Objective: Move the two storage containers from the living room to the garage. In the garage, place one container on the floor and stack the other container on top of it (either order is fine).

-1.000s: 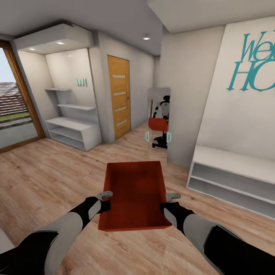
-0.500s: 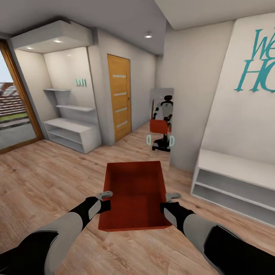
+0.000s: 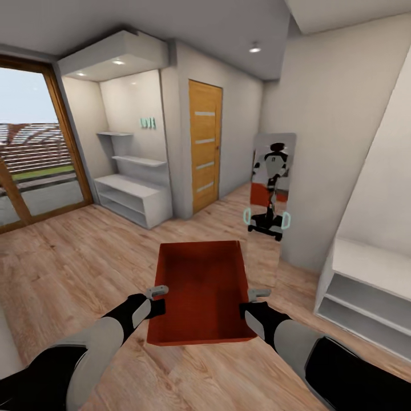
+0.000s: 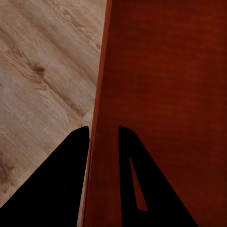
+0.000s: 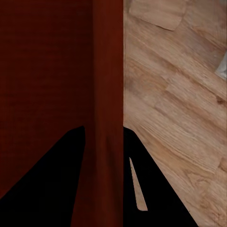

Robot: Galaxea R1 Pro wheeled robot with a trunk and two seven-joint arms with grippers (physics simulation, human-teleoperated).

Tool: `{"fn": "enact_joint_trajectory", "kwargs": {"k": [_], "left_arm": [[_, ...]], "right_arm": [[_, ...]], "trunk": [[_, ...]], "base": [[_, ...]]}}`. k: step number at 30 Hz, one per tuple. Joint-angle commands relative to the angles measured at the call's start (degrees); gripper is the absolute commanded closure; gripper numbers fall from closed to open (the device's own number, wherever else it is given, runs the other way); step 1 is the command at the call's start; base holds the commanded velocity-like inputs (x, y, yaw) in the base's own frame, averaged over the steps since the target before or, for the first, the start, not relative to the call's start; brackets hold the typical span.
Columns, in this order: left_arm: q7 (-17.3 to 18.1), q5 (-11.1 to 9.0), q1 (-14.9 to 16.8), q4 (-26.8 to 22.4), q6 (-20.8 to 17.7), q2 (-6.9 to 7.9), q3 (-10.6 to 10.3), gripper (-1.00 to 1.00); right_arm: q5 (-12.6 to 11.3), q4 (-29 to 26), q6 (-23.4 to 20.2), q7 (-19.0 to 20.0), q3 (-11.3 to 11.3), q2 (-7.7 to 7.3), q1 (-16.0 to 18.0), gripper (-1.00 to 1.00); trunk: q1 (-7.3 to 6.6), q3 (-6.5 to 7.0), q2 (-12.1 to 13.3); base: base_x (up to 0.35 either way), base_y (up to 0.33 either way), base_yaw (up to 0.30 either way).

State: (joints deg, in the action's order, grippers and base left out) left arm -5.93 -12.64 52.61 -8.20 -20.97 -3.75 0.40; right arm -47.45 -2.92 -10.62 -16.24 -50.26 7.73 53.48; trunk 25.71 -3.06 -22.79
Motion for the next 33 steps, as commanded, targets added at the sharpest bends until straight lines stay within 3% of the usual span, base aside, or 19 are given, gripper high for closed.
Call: {"fn": "enact_joint_trajectory", "kwargs": {"k": [1, 33], "left_arm": [[-0.6, 0.9, 0.0, -0.1, -0.4, -0.03, 1.0, 1.0], [-0.6, 0.9, 0.0, -0.1, -0.4, -0.03, 1.0, 1.0]], "right_arm": [[-0.2, -0.3, -0.4, -0.2, -0.5, 0.01, 0.0, 1.0], [-0.2, -0.3, -0.4, -0.2, -0.5, 0.0, 0.0, 1.0]], "trunk": [[0.07, -0.13, -0.1], [0.07, -0.13, -0.1]], "base": [[0.323, 0.0, 0.269], [0.323, 0.0, 0.02]]}}
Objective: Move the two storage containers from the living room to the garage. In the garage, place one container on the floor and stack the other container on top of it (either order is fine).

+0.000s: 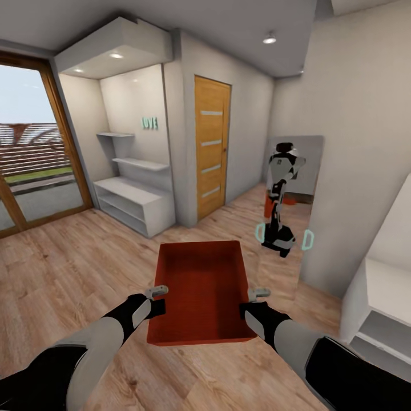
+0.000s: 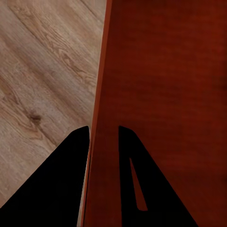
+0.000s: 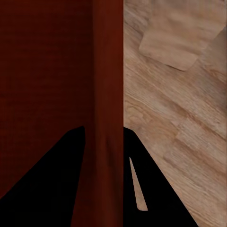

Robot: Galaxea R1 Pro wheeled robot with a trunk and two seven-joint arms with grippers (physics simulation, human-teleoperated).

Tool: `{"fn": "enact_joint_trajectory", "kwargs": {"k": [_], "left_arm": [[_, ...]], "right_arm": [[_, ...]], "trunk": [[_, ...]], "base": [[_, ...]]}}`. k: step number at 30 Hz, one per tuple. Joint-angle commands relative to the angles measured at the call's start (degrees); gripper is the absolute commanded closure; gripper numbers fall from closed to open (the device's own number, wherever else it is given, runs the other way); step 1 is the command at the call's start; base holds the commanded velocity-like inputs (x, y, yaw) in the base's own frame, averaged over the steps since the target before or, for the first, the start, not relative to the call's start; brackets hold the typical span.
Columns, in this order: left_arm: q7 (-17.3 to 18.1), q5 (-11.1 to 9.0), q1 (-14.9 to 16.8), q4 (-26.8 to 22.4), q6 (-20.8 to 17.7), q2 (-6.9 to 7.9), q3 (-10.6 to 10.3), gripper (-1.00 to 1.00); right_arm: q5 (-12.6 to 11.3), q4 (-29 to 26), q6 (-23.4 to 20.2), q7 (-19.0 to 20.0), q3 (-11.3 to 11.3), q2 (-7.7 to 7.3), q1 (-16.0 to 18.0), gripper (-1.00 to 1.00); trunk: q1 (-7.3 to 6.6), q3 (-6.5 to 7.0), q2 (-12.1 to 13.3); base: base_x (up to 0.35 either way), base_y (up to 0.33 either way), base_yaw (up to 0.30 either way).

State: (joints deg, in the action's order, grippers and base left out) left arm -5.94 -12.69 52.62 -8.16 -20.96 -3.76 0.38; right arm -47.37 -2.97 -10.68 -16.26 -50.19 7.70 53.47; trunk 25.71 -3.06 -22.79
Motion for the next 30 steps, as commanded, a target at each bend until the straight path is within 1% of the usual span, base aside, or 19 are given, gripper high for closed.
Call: {"fn": "enact_joint_trajectory", "kwargs": {"k": [1, 24, 30], "left_arm": [[-0.6, 0.9, 0.0, -0.1, -0.4, -0.02, 1.0, 1.0], [-0.6, 0.9, 0.0, -0.1, -0.4, -0.02, 1.0, 1.0], [-0.6, 0.9, 0.0, -0.1, -0.4, -0.02, 1.0, 1.0]], "right_arm": [[-0.3, -0.3, -0.4, -0.2, -0.6, 0.03, 0.1, 1.0], [-0.3, -0.3, -0.4, -0.2, -0.6, 0.05, 0.1, 1.0], [-0.3, -0.3, -0.3, -0.2, -0.6, 0.04, 0.1, 1.0]], "trunk": [[0.07, -0.13, -0.1], [0.07, -0.13, -0.1], [0.07, -0.13, -0.1]], "base": [[0.323, 0.0, 0.0], [0.323, 0.0, 0.002], [0.323, 0.0, 0.214]]}}
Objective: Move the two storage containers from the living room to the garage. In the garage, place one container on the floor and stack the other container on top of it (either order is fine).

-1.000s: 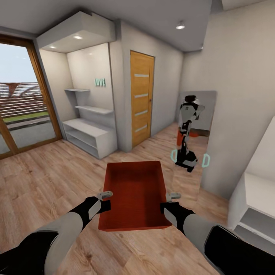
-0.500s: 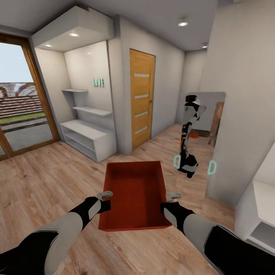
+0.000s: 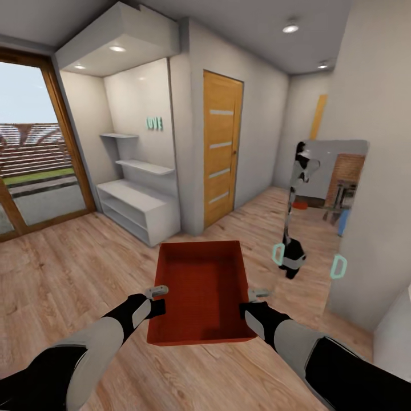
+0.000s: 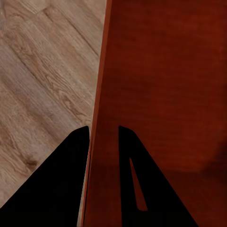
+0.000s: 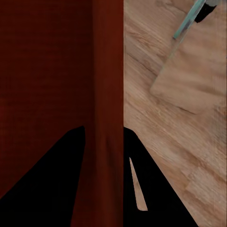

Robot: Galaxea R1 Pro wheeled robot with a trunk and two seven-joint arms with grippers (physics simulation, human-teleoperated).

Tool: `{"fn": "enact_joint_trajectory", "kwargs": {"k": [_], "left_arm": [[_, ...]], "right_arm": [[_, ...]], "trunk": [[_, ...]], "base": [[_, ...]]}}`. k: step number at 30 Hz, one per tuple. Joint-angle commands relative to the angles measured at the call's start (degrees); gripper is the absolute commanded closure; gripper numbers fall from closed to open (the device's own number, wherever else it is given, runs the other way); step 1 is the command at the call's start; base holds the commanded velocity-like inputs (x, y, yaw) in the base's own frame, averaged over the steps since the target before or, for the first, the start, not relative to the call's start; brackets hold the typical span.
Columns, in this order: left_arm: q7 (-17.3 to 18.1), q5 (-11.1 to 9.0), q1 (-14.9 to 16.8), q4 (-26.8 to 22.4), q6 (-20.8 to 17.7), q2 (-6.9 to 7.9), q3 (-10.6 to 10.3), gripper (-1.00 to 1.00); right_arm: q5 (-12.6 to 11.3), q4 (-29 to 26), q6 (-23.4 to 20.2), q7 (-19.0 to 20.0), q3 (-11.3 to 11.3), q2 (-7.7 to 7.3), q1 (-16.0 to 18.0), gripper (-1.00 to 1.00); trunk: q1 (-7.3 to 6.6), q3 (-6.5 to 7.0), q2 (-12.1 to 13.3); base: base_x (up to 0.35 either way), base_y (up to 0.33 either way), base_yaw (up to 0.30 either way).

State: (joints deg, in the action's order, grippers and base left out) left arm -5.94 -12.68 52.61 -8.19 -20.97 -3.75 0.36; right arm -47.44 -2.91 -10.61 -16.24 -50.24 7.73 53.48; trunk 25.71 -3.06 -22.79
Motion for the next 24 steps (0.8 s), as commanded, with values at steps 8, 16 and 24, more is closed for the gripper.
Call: {"fn": "enact_joint_trajectory", "kwargs": {"k": [8, 16, 24], "left_arm": [[-0.6, 0.9, 0.0, -0.1, -0.4, -0.03, 1.0, 1.0], [-0.6, 0.9, 0.0, -0.1, -0.4, -0.03, 1.0, 1.0], [-0.6, 0.9, 0.0, -0.1, -0.4, -0.03, 1.0, 1.0]], "right_arm": [[-0.2, -0.3, -0.4, -0.2, -0.5, 0.08, 0.0, 1.0], [-0.2, -0.3, -0.4, -0.2, -0.5, 0.07, 0.0, 1.0], [-0.2, -0.3, -0.4, -0.2, -0.5, 0.08, 0.0, 1.0]], "trunk": [[0.07, 0.05, -0.1], [0.07, 0.45, -0.1], [0.07, 0.86, -0.1]], "base": [[0.323, 0.0, 0.21], [0.323, 0.0, 0.157], [0.323, 0.0, 0.156]]}}
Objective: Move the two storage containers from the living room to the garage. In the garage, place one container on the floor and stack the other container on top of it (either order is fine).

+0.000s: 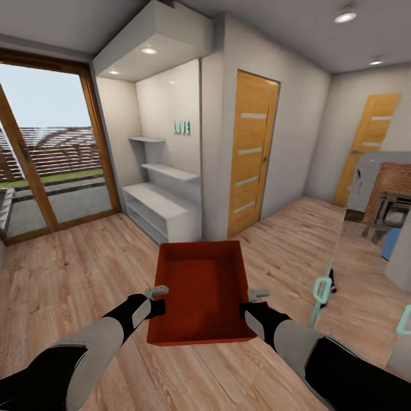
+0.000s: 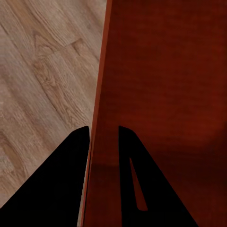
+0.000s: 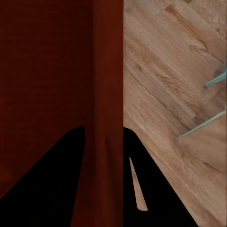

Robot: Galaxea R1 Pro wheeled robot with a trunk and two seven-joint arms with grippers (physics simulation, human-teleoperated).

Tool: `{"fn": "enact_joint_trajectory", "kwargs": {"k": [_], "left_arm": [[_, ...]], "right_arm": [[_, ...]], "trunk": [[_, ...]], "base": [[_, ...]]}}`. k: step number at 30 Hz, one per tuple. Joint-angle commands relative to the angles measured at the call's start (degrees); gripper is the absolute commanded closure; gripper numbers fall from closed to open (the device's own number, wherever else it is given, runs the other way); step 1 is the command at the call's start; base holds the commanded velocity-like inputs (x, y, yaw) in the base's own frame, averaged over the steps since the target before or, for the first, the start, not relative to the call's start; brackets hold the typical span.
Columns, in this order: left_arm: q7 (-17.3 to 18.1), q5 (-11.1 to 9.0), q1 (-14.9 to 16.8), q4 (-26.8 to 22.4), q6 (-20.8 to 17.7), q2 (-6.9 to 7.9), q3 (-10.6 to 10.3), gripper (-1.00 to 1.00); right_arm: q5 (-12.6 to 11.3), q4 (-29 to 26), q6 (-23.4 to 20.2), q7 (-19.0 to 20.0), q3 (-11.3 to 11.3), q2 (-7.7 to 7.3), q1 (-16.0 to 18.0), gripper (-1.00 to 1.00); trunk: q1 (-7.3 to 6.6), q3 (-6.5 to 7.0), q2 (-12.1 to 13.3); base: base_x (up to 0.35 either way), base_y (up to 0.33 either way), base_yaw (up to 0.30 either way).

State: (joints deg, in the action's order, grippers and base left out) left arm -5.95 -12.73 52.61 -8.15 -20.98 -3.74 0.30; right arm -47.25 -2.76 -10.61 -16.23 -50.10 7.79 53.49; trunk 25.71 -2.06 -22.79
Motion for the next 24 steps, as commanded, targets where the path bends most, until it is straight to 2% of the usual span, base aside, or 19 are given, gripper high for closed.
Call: {"fn": "enact_joint_trajectory", "kwargs": {"k": [1, 6, 12, 24], "left_arm": [[-0.6, 1.0, 0.0, -0.1, -0.4, -0.04, 1.1, 1.0], [-0.6, 1.0, 0.0, -0.1, -0.4, -0.04, 1.1, 1.0], [-0.6, 1.0, 0.0, -0.1, -0.4, -0.04, 1.1, 1.0], [-0.6, 1.0, 0.0, -0.1, -0.4, -0.04, 1.1, 1.0]], "right_arm": [[-0.4, -0.5, -0.4, -0.2, -0.7, -0.01, 0.0, 1.0], [-0.4, -0.5, -0.4, -0.2, -0.7, -0.02, 0.0, 1.0], [-0.4, -0.5, -0.4, -0.2, -0.6, -0.08, 0.0, 1.0], [-0.4, -0.5, -0.5, -0.2, -0.6, -0.06, 0.0, 1.0]], "trunk": [[0.07, -0.08, -0.1], [0.07, 0.11, -0.1], [0.07, 0.13, -0.1], [0.07, 0.13, -0.1]], "base": [[0.323, 0.0, 0.156], [0.323, 0.0, 0.133], [0.323, 0.0, 0.009], [0.323, 0.0, -0.187]]}}
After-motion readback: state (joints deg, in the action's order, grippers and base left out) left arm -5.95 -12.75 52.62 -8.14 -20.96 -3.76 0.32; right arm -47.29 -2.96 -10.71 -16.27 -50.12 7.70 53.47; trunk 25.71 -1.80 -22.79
